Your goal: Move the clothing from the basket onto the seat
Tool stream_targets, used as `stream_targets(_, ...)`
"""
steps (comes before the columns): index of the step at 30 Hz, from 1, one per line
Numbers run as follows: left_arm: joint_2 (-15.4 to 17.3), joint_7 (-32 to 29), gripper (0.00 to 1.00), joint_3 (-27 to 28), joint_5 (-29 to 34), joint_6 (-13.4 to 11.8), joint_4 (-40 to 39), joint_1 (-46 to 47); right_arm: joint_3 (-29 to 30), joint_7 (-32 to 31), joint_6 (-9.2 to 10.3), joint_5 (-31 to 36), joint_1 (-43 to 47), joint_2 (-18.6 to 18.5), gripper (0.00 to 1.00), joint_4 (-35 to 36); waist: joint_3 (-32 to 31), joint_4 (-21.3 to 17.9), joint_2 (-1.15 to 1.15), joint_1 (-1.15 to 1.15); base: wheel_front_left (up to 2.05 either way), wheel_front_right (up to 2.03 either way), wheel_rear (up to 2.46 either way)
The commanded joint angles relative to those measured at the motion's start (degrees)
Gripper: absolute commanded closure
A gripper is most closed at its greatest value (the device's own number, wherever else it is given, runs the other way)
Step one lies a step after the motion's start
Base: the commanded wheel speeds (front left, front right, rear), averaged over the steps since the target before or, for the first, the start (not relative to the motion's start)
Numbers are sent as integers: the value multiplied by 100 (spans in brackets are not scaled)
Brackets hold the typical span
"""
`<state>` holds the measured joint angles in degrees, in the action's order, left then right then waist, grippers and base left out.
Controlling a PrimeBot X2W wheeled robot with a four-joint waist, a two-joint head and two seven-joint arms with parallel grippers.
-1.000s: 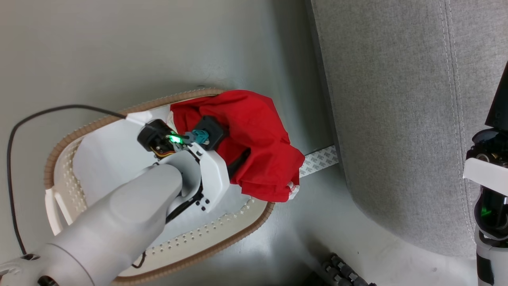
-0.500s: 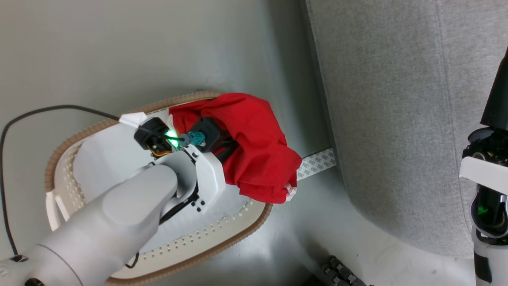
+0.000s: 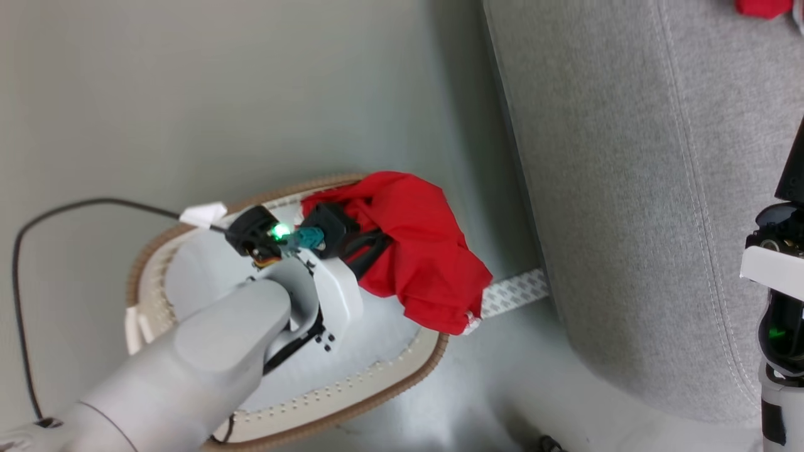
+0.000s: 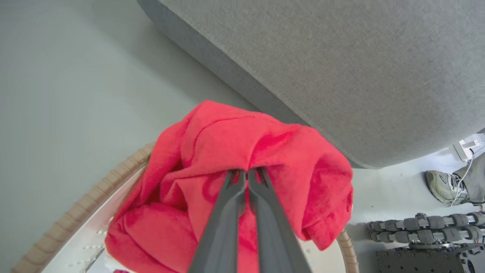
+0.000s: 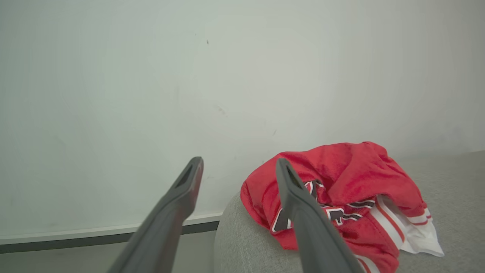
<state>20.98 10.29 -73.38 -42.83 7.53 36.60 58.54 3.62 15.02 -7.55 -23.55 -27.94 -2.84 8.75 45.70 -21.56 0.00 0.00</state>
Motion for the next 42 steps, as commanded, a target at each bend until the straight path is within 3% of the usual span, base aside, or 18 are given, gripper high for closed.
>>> stream_targets(1, -11, 98, 100, -2, -49, -6, 25, -78, 37, 11, 13, 83, 92, 3, 0, -53, -201, 137, 0, 0, 0, 0, 0)
stream_targets(14, -303, 495, 100, 47, -364, -6, 32, -502, 217, 11, 13, 435, 499, 1, 0, -328, -1427, 641, 0, 0, 0, 0, 0)
stream_targets(28, -312, 490, 100, 1450, 250, -6, -1037, -1525, -175, 10, 13, 798, 904, -75, 0, -994, -2927, 1253, 0, 0, 0, 0, 0)
stream_targets(42, -372, 490, 100, 2476, 359, -28, -1513, -1783, -858, 11, 13, 480, 1209, -223, 0, -1613, -3909, 1684, 0, 0, 0, 0, 0)
